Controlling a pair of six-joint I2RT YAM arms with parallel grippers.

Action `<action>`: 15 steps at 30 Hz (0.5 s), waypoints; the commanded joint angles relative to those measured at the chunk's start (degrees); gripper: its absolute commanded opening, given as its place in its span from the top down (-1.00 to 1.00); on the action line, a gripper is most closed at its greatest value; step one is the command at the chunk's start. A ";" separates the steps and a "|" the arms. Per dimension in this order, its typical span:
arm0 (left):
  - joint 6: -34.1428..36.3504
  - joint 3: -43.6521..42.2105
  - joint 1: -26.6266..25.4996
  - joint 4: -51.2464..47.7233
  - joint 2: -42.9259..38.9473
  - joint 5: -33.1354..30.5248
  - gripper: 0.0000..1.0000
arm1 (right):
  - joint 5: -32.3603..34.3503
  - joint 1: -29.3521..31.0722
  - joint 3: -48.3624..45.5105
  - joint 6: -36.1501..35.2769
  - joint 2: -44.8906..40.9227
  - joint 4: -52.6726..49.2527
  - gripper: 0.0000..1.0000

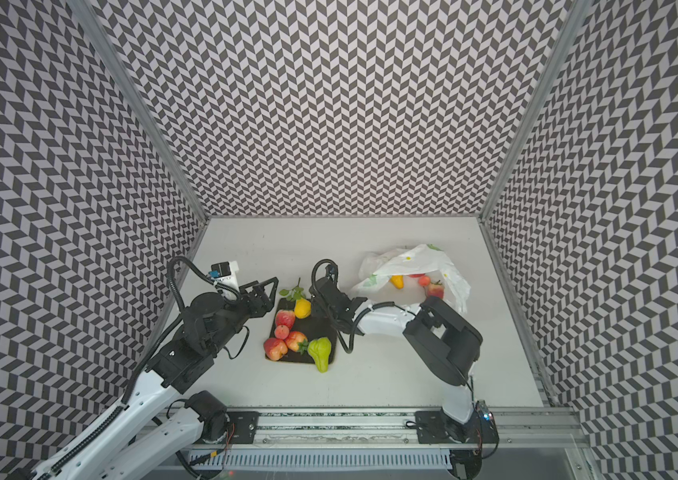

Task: Take the fake fruits out of the plastic bag
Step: 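Lower the peach onto the tray and open the right gripper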

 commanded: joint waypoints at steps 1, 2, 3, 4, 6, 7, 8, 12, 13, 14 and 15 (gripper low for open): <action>-0.18 -0.47 0.30 -0.12 0.11 -0.33 -0.42 | 1.40 -0.31 1.13 1.68 1.32 2.74 -0.03; 0.05 -0.38 0.26 -0.16 0.26 -0.18 -0.42 | 1.34 -0.31 1.09 1.76 1.41 2.75 -0.04; 0.13 -0.41 0.22 -0.13 0.33 -0.01 -0.42 | 1.43 -0.31 1.13 1.87 1.60 2.56 -0.06; 0.18 -0.34 0.24 -0.03 0.46 0.16 -0.42 | 1.62 -0.31 1.13 2.08 1.74 2.58 -0.08; 0.25 -0.42 0.23 0.10 0.68 0.35 -0.42 | 1.69 -0.39 1.43 2.17 2.01 2.57 -0.11; 0.20 -0.34 0.26 0.18 0.86 0.52 -0.42 | 1.69 -0.40 1.67 2.02 2.18 2.51 -0.12; 0.23 -0.29 0.30 0.22 0.86 0.66 -0.41 | 1.55 -0.40 1.96 1.80 2.36 2.51 -0.13; 0.36 -0.05 0.27 0.20 0.95 0.81 -0.41 | 0.78 -0.65 3.07 1.36 3.32 2.11 -0.21; 0.41 0.02 0.19 0.14 0.96 0.87 -0.41 | 0.64 -0.66 3.18 1.38 3.46 2.11 -0.23; 0.45 0.07 0.25 0.11 0.87 0.88 -0.41 | 0.49 -0.72 3.26 1.42 3.57 2.17 -0.26; 0.53 0.13 0.18 0.08 0.90 0.88 -0.41 | 0.41 -0.74 3.50 1.34 3.69 2.11 -0.31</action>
